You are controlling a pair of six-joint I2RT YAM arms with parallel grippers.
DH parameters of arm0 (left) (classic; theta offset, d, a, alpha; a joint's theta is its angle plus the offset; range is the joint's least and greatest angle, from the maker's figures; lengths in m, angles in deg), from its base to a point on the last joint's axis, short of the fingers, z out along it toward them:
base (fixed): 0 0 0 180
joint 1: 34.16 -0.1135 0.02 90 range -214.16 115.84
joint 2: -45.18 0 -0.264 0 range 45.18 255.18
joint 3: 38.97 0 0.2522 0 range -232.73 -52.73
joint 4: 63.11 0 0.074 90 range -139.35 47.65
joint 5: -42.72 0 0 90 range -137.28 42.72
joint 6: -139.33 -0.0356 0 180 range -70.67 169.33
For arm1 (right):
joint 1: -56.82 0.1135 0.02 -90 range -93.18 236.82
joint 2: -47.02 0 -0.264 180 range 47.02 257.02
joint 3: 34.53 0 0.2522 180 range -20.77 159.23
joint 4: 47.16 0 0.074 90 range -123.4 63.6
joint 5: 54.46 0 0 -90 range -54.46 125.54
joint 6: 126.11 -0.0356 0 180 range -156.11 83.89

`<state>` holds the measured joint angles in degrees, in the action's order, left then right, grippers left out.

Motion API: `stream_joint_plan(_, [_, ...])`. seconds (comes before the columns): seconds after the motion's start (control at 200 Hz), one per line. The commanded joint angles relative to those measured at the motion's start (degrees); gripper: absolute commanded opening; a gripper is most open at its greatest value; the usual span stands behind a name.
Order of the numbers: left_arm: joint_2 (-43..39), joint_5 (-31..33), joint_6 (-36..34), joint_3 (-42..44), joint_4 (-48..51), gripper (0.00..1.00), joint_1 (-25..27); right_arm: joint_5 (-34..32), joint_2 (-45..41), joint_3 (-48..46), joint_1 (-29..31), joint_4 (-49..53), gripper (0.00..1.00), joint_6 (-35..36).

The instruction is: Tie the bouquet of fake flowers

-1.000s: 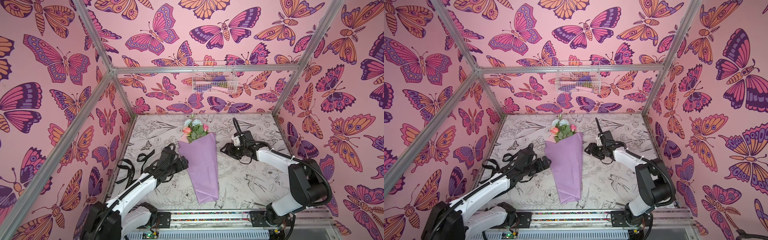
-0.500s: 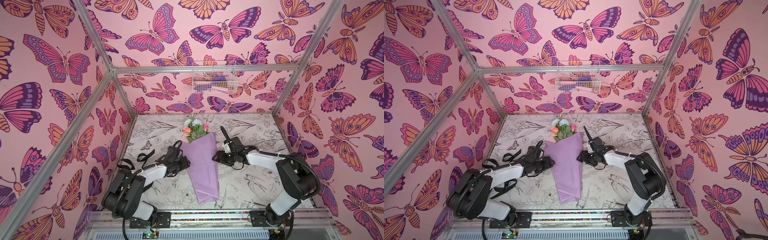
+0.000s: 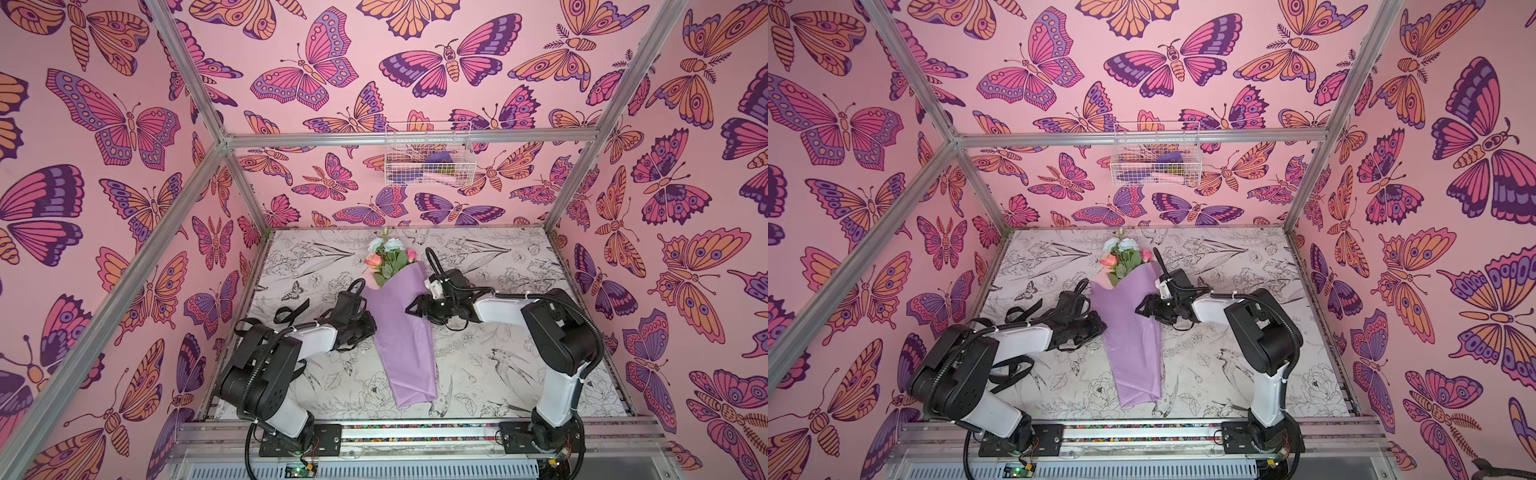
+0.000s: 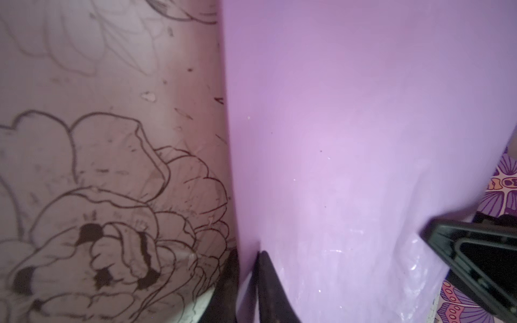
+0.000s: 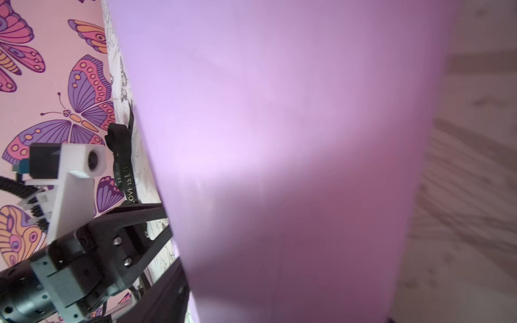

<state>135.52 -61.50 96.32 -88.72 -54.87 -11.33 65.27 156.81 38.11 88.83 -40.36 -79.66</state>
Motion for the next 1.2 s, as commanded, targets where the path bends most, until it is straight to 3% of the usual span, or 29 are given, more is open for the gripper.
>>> stream_joint_plan(0.0, [2.01, -0.96, 0.13, -0.11, 0.82, 0.14, -0.33, 0.58, 3.41, 1.29, 0.93, 1.13, 0.71, -0.38])
stream_joint_plan(0.235, [1.62, -1.56, 0.48, 0.31, 0.27, 0.09, -0.33, -1.87, 6.85, 3.91, 1.12, 5.26, 0.59, 0.59])
stream_joint_plan(0.516, [-1.21, -1.51, 0.74, 1.49, 0.25, 0.13, -0.34, -6.35, 7.88, 5.1, 1.03, 10.34, 0.27, 2.0])
stream_joint_plan(0.721, [-6.45, -1.48, 0.61, 2.32, 1.79, 0.21, -0.51, -6.6, 6.16, 4.32, -1.31, 12.54, 0.0, 3.32])
stream_joint_plan(0.946, [-14.76, 1.2, -0.96, 2.93, 7.33, 0.32, -0.69, -4.57, 1.29, -0.54, -9.09, 13.07, 0.0, 5.31])
stream_joint_plan(1.192, [-24.1, 5.04, -2.49, 3.39, 13.73, 0.44, -0.94, -5.08, -4.43, -2.36, -21.25, 22.59, 0.0, 14.67])
